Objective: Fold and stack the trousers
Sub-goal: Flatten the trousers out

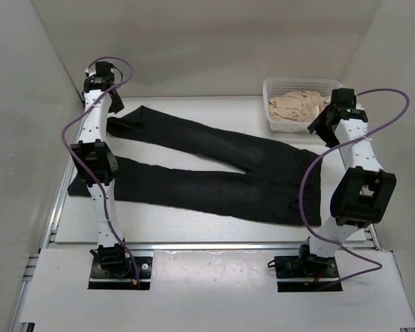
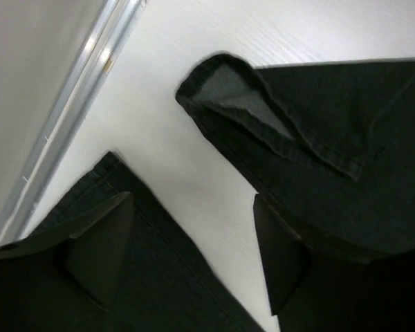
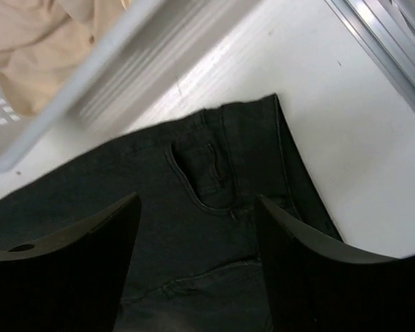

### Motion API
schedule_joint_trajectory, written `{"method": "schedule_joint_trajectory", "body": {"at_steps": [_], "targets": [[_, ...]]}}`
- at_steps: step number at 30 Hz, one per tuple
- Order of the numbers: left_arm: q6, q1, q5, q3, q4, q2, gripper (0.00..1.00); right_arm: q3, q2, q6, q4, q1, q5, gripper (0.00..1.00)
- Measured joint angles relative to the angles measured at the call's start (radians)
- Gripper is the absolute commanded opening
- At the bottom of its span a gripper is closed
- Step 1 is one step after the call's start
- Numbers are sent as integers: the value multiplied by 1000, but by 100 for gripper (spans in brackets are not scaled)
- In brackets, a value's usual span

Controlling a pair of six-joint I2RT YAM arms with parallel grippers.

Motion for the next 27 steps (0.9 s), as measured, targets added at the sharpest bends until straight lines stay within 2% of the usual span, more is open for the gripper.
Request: {"method": "schedule_joint_trajectory", "body": {"at_steps": [2, 3, 4, 5, 11, 12, 14, 15, 17, 18, 21, 23, 24, 27], "targets": [[-7, 32, 38, -10, 13, -18, 45, -63, -41, -1, -3, 3, 5, 66], [-2, 45, 51, -11, 16, -32, 17, -93, -59, -2, -3, 4, 4, 64], [-6, 58, 58, -15, 21, -47, 10, -121, -74, -3, -4, 4, 2, 62], [4, 69, 66, -23, 24, -66, 10, -146, -87, -3, -2, 4, -2, 54], [28, 58, 108, -90, 46, -146, 10, -275, -156, -10, 4, 5, -66, 27], [30, 46, 119, -117, 51, -151, 12, -290, -164, -11, 11, 5, -82, 19], [28, 22, 155, -179, 54, -153, 23, -321, -177, -13, 28, 5, -130, 13], [23, 12, 183, -221, 59, -153, 38, -344, -185, -13, 43, 5, -156, 13], [10, -7, 244, -301, 61, -150, 44, -402, -203, -13, 69, 9, -206, 13], [4, -14, 275, -326, 60, -143, 44, -431, -208, -13, 75, 12, -225, 13], [-14, -19, 364, -333, 62, -99, 22, -497, -211, -14, 75, 30, -270, 14], [-19, -21, 392, -309, 64, -62, 15, -512, -211, -14, 75, 42, -288, 15], [-20, -24, 402, -291, 63, -42, 16, -512, -211, -14, 76, 48, -295, 15], [-23, -31, 417, -239, 64, 10, 30, -512, -209, -21, 95, 64, -312, 15]]}}
